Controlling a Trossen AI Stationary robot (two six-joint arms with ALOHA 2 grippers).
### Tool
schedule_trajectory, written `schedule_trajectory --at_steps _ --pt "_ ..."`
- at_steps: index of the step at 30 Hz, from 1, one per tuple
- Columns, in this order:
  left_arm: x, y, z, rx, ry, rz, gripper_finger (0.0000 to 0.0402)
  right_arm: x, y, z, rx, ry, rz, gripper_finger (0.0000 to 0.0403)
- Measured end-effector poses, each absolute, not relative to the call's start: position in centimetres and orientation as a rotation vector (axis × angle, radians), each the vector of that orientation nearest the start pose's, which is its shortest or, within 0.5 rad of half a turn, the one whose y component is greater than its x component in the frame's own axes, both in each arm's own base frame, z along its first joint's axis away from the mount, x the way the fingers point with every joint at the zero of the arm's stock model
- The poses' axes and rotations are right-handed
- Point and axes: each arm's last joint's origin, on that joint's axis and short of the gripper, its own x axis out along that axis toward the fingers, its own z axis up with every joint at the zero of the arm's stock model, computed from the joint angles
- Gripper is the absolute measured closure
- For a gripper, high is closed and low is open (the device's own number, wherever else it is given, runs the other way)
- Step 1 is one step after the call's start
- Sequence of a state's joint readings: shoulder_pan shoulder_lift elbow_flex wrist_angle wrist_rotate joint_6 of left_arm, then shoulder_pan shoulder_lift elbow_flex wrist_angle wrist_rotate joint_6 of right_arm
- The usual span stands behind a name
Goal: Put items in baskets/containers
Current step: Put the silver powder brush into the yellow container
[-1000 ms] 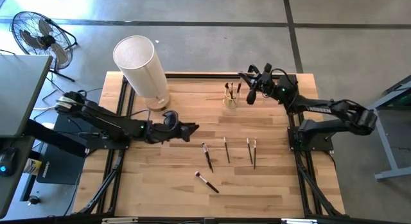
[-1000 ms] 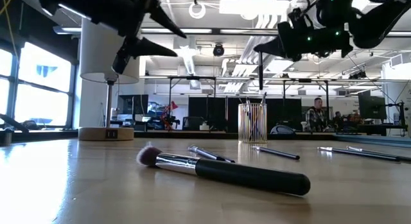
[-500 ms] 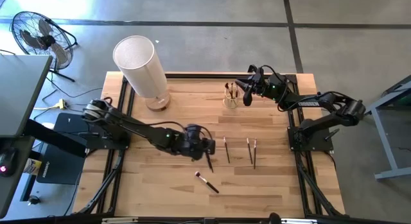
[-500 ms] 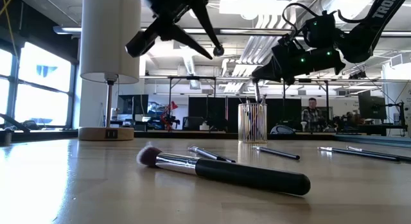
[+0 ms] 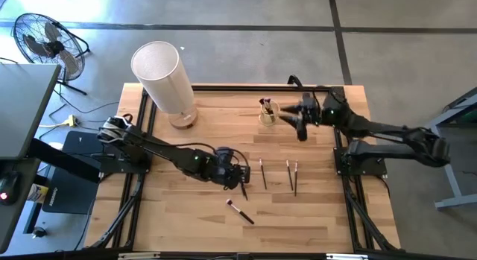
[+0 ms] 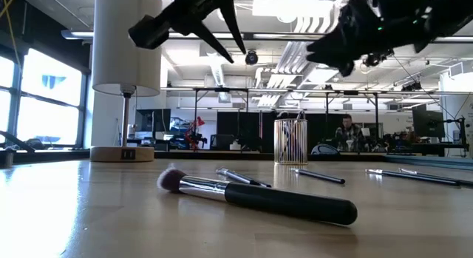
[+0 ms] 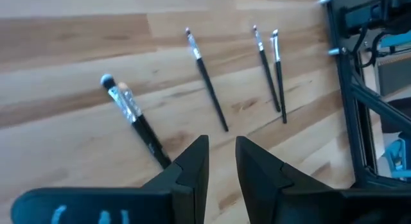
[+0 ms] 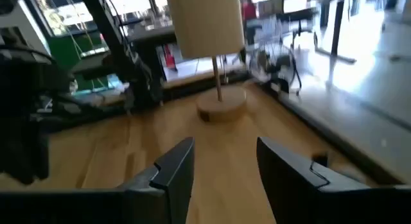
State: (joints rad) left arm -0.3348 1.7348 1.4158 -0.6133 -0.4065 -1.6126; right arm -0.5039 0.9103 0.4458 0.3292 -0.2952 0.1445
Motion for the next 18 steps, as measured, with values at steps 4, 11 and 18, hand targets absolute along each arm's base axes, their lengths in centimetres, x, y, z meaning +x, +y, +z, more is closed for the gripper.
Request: schedule_trajectory --at_steps 4,11,18 --pt "35.0 -12.0 26.8 -1.221 0.578 0.736 0.0326 16.7 -5.8 23.4 0.251 0.300 -0.219 0.0277" --pt "34.2 -14.7 24.5 -1.412 0.535 0.913 0.0326 15.6 -2.8 22.3 0.249 0.482 -0.136 0.0329" --pt "34.8 -17.2 20.7 -1.618 0.688 1.011 0.0326 15.2 -1.5 21.6 0.247 0.579 -0.063 0.0340"
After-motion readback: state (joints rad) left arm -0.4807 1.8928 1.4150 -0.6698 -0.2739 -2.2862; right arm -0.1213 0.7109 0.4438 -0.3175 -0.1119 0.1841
